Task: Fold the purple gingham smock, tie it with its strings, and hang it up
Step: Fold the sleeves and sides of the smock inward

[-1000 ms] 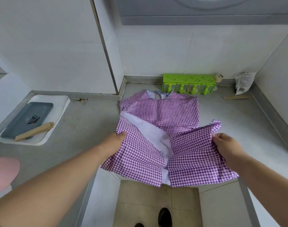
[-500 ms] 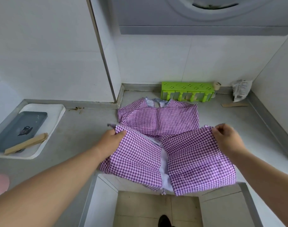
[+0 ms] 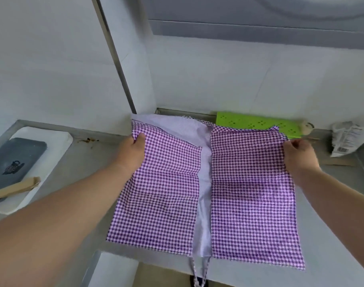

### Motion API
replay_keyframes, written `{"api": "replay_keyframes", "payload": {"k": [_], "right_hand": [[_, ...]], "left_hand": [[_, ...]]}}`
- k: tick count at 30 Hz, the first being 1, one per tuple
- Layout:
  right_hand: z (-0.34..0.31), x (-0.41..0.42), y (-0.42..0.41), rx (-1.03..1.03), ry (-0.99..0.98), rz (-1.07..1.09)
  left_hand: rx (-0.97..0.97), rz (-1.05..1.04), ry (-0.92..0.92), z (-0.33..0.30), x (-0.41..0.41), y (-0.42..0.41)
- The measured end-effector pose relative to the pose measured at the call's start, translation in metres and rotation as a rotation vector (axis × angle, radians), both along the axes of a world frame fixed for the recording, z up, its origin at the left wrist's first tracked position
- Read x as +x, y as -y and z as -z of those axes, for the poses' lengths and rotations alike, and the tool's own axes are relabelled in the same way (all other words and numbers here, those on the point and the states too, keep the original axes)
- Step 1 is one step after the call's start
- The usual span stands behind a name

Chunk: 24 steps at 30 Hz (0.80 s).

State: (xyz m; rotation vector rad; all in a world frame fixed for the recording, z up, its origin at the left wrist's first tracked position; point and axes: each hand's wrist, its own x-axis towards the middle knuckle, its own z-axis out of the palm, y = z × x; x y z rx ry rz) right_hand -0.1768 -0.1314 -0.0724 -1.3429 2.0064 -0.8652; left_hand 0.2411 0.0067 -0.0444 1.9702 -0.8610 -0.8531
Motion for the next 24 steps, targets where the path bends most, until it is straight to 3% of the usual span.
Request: {"api": "replay_keyframes", "payload": {"k": [6, 13, 15, 18, 20, 24], "right_hand": [[0.059, 0.005, 0.033, 0.23, -0.099, -0.027], [0.097, 0.003, 0.059, 0.346, -0.152, 0.034], [0.096, 0.007, 0.042, 0.308, -0.255, -0.013], [0.091, 0.017, -0.003, 0.119, -0.548, -0.299], [0.095, 0.025, -0.034, 0.012, -0.614, -0.589], [0.103, 0.041, -0.081, 0.189, -0.722, -0.929]], "left_hand": [[0.177, -0.037, -0.006, 0.058, 0.017, 0.021], [0.36, -0.126, 0.034, 0.104, 0.027, 0.04], [0.366, -0.073, 0.042, 0.115, 0.029, 0.033], [0.309, 0.01, 0.065, 0.122, 0.026, 0.013], [0.302, 0.004, 0.136, 0.125, 0.021, 0.001], [0.343, 0.18, 0.53, 0.118, 0.008, -0.03]]}}
